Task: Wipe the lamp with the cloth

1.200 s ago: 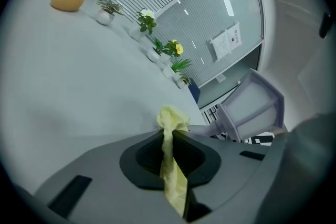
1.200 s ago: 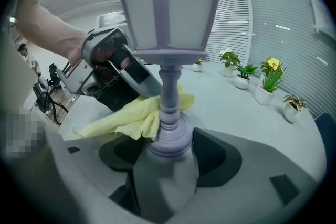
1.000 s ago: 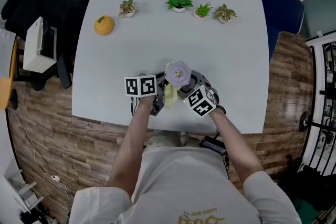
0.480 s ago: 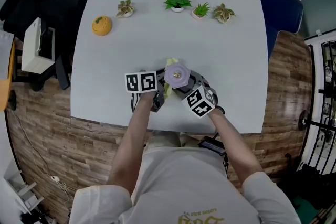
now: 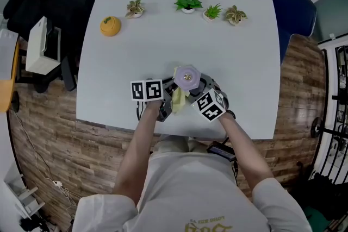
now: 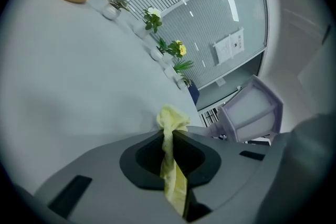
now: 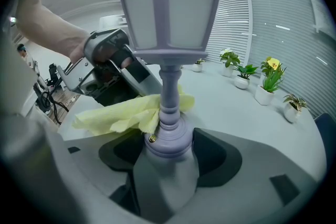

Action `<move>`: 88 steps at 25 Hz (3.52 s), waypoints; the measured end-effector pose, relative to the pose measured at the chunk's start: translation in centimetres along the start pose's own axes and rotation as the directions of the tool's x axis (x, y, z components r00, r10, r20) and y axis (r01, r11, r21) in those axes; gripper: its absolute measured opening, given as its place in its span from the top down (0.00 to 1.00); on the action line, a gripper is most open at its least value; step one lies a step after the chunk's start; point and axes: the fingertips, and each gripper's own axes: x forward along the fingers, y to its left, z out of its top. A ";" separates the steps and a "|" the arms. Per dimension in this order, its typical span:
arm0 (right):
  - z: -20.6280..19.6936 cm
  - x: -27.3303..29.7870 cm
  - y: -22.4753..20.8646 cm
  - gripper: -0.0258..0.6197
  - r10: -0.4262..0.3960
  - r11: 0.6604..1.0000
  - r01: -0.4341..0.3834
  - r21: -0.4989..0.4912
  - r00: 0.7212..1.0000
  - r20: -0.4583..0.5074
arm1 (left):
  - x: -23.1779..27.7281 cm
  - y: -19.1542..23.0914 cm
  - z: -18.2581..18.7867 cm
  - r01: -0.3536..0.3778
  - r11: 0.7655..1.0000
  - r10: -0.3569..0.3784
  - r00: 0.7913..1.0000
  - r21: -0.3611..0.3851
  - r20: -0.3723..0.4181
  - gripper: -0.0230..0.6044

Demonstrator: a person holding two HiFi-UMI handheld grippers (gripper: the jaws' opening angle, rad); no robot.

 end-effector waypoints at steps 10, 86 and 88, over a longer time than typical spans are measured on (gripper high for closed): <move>0.1 0.0 0.1 0.47 -0.004 1.000 0.004 -0.003 1.000 0.003 | -0.4 -0.7 -1.9 0.010 1.000 -0.010 0.999 -0.012 -0.054 0.92; -0.5 -0.4 0.4 0.48 0.174 0.973 -0.176 -0.147 0.984 -0.024 | -1.9 -3.8 2.1 0.175 0.977 -0.178 0.984 0.125 0.016 0.92; -0.5 -0.4 0.4 0.48 0.176 0.973 -0.178 -0.146 0.984 -0.027 | -2.4 -3.9 2.2 0.185 0.976 -0.190 0.981 0.114 0.034 0.92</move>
